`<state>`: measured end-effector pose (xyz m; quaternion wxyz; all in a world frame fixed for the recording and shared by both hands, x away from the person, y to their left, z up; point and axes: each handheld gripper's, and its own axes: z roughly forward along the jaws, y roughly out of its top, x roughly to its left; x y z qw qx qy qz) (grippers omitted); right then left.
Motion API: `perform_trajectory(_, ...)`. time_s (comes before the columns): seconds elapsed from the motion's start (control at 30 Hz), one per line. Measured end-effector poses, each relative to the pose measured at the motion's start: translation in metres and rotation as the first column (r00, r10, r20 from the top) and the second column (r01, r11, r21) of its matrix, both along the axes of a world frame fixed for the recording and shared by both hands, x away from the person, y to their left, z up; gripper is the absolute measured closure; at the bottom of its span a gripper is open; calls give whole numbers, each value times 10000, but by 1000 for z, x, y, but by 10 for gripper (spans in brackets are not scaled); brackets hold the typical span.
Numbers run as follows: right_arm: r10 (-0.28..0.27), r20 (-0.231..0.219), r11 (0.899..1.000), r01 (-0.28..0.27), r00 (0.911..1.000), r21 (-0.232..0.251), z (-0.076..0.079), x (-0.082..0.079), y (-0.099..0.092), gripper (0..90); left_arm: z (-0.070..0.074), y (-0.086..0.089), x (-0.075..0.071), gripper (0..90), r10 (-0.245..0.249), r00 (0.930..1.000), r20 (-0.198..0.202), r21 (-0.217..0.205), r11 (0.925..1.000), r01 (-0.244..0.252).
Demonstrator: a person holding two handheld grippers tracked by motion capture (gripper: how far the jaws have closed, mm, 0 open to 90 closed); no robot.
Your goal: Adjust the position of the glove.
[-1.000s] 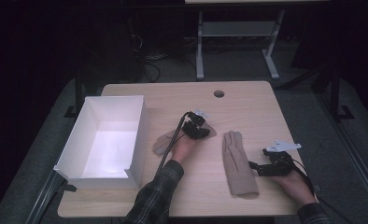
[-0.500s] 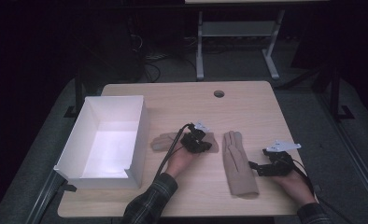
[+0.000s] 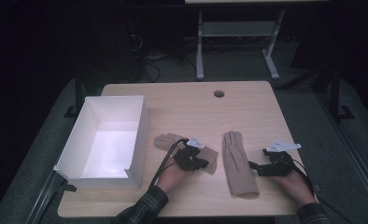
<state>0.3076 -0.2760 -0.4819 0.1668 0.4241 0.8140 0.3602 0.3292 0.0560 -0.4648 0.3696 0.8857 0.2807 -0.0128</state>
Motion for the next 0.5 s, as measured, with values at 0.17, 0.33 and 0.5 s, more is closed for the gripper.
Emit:
perform_trajectory(0.17,-21,0,10000,21,10000,3,0,0,0,187,2,10,-16,897,-155,9998,-81,118,9998,156)
perform_trajectory(0.33,-18,-1,10000,18,10000,3,0,0,0,187,3,25,-34,897,-221,9997,-126,261,9994,224)
perform_trajectory(0.5,-22,-4,10000,22,10000,8,0,0,0,187,7,41,-51,896,-189,9997,-181,338,9992,195)
